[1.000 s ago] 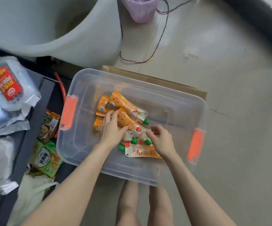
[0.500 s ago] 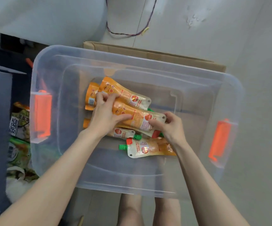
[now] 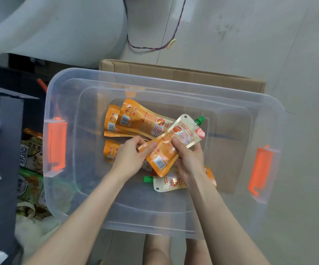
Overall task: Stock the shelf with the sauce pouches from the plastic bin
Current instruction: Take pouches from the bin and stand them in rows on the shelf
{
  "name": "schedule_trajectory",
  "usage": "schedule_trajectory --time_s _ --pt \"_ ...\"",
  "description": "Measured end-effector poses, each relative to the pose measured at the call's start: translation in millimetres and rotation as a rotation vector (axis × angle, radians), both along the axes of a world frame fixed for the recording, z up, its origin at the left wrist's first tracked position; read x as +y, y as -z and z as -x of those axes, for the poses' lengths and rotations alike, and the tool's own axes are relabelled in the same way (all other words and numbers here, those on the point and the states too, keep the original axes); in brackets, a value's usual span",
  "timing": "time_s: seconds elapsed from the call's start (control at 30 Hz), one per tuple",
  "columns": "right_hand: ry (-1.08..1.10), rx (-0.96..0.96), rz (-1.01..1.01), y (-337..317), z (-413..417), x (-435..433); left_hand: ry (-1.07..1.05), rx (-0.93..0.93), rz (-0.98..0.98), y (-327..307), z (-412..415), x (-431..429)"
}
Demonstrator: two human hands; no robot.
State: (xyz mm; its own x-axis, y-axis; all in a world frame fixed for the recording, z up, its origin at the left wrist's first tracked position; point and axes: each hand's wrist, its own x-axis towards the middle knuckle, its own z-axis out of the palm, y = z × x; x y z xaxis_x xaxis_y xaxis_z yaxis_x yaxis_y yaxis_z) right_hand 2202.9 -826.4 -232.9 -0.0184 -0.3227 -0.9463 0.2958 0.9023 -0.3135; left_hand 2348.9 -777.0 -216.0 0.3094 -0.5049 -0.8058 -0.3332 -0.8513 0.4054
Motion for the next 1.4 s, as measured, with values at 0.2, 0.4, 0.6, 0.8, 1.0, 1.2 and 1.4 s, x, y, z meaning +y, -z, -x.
schedule_trajectory --time_s 0.2,0.4,0.6,0.8,1.0,1.2,1.4 --pt "-0.222 0.189 0.038 10 27 -9 0.639 -0.467 0.391 13 -23 -30" --pt "-0.362 0.154 0.078 13 43 -7 1.009 -0.557 0.265 35 -33 -51" --pt "-0.418 0.028 0.086 -10 43 -12 0.903 -0.435 0.175 13 -30 -46" --pt "-0.532 -0.05 0.225 -69 46 -11 0.493 -0.466 0.2 -57 -24 -20" --pt "-0.672 -0.171 0.276 -151 42 -6 -0.359 0.172 0.351 -160 8 23" --pt "-0.898 -0.243 0.25 -238 37 15 -0.827 0.569 0.521 -253 51 93" --pt "-1.171 -0.411 0.358 -344 29 53 -1.17 0.63 0.671 -344 87 163"
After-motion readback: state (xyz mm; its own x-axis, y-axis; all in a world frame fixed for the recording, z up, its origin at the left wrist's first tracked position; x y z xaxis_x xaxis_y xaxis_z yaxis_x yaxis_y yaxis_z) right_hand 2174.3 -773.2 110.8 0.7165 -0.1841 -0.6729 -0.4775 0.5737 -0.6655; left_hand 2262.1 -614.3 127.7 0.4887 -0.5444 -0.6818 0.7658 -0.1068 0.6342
